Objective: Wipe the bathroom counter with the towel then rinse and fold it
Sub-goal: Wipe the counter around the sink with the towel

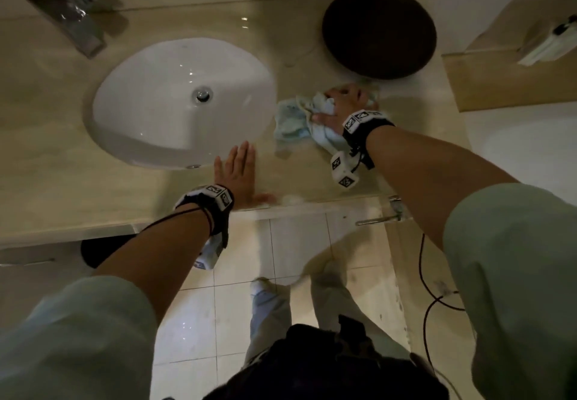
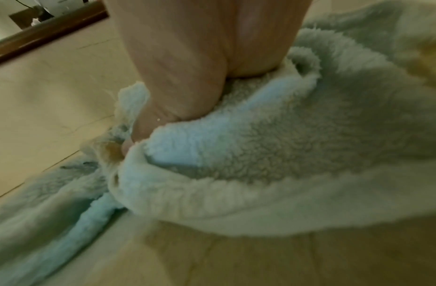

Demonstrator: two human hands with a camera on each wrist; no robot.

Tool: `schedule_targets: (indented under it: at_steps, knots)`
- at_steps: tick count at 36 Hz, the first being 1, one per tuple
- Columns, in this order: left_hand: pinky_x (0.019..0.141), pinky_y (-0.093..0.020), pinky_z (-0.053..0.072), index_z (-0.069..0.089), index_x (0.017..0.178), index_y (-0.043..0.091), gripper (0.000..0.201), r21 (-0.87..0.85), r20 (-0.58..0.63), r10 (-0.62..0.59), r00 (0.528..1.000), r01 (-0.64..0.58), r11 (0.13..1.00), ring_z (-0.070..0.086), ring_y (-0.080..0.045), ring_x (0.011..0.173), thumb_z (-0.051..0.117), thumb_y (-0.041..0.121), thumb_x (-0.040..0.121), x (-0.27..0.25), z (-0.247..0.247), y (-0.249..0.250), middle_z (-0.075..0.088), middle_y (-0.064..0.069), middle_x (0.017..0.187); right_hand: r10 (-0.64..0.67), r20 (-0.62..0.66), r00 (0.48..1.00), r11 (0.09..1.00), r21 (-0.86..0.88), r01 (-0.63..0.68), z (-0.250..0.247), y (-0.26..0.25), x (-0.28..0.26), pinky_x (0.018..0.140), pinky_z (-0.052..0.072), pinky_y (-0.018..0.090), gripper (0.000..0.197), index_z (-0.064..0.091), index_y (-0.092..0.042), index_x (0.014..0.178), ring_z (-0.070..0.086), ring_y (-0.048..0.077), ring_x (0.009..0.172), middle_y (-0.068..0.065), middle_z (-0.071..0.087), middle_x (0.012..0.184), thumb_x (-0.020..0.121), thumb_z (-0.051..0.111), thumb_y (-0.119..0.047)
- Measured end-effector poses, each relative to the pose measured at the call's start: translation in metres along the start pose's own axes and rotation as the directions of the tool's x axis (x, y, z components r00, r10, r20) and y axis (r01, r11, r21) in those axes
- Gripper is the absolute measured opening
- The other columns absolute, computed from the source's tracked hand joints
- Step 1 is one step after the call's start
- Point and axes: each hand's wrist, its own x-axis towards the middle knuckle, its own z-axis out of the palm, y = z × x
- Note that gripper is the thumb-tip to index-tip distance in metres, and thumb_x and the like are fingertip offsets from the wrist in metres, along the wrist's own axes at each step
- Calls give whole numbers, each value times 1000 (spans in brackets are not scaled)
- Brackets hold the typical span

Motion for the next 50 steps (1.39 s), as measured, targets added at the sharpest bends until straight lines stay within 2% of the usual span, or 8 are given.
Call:
schedule_targets:
  at_steps: [6, 15, 20, 23, 31, 36, 44, 50]
  knots:
    - [116, -49, -8, -20, 149, 16, 124, -11, 21, -69, 997, 69, 998, -18, -21, 145, 58, 73, 71, -4, -7, 7, -25, 0, 156, -42, -87, 995, 999, -4, 42, 7, 7, -4, 106, 25, 54, 70, 46, -38, 130, 30, 30, 130, 6, 32, 141, 71, 57, -74]
    - [119, -37, 13, 0, 152, 7, 128, -45, -22, -124, 992, 123, 991, 8, -27, 146, 75, 62, 64, -11, -29, 23, 0, -11, 160, -215, -4, 977, 972, -102, 213, -3, 54, -16, 109, 21, 53, 69, 42, -40, 135, 26, 24, 134, -2, 28, 146, 75, 59, -68]
    - [116, -42, 23, 10, 150, 6, 120, -109, -69, -194, 978, 186, 976, 20, -31, 142, 59, 76, 67, -6, -35, 44, 18, -16, 156, -204, 5, 979, 974, -101, 203, -16, 101, -24, 110, 19, 50, 69, 44, -40, 135, 27, 22, 134, -5, 29, 146, 75, 59, -69]
    - [115, -49, 23, 5, 151, 11, 128, -123, -87, -225, 970, 214, 969, 15, -35, 144, 49, 88, 59, 2, -27, 52, 12, -13, 158, -178, -12, 984, 980, -95, 177, -27, 136, -30, 109, 21, 52, 71, 43, -38, 137, 27, 22, 135, -4, 28, 148, 75, 59, -69]
    - [109, -60, 24, -3, 150, 29, 107, -99, -73, -232, 970, 225, 969, 5, -43, 142, 55, 74, 73, 8, -23, 90, -9, -3, 159, -60, -71, 996, 998, -11, 59, -44, 194, -48, 111, 20, 40, 72, 42, -32, 141, 23, 22, 140, -2, 25, 152, 79, 63, -61]
    - [105, -68, 22, -4, 150, 34, 104, -101, 8, -267, 964, 266, 959, -4, -47, 141, 57, 71, 74, 9, -21, 98, -14, 2, 158, -3, -114, 994, 998, -55, -3, -38, 186, -54, 112, 19, 43, 72, 38, -34, 142, 21, 24, 141, 0, 23, 153, 80, 57, -66]
    - [107, -70, 14, -8, 150, 36, 104, -156, 20, -248, 969, 248, 956, -12, -44, 142, 57, 70, 76, 10, -16, 94, -19, 4, 158, 170, -3, 985, 985, -34, -170, -28, 163, -57, 109, 18, 60, 105, 24, -42, 143, 13, 31, 141, 1, 12, 153, 54, 65, -82]
    - [106, -70, 16, -8, 150, 35, 104, -149, 45, -241, 970, 245, 958, -12, -44, 143, 56, 71, 76, 12, -17, 89, -20, 5, 158, 217, -4, 976, 974, 59, -217, -15, 130, -60, 111, 18, 55, 102, 32, -38, 141, 13, 34, 137, 7, 13, 149, 55, 72, -73]
